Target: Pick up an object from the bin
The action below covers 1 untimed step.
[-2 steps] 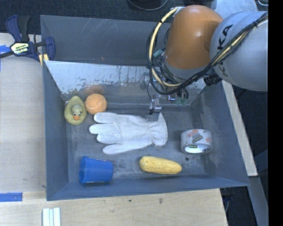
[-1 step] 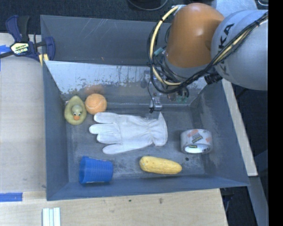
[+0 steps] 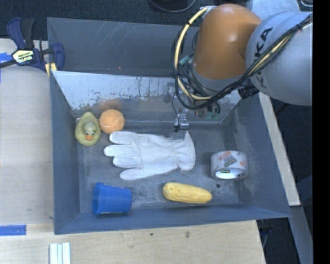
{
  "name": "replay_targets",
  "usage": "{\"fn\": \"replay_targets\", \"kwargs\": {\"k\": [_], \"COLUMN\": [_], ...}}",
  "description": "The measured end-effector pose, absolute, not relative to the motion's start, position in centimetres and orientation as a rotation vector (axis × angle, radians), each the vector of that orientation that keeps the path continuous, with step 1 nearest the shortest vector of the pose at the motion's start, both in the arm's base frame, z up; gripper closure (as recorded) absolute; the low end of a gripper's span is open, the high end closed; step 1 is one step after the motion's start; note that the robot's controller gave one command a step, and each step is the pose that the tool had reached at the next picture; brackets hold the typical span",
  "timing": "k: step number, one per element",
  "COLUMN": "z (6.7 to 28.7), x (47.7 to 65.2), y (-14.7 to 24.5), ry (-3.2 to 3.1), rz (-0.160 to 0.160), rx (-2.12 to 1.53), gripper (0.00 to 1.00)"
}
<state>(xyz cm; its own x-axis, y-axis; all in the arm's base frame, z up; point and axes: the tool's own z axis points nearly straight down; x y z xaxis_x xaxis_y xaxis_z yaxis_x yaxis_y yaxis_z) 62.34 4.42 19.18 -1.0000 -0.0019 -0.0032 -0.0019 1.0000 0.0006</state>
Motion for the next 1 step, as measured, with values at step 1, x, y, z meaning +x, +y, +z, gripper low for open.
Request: {"fn": "replay_targets", "kwargs": {"k": [1], "z": [23.62], "x": [62.3], "y": [5.34], "ry": [3.128], "rz": [0.0], "rx": [-0.3], "gripper": [0.0]}}
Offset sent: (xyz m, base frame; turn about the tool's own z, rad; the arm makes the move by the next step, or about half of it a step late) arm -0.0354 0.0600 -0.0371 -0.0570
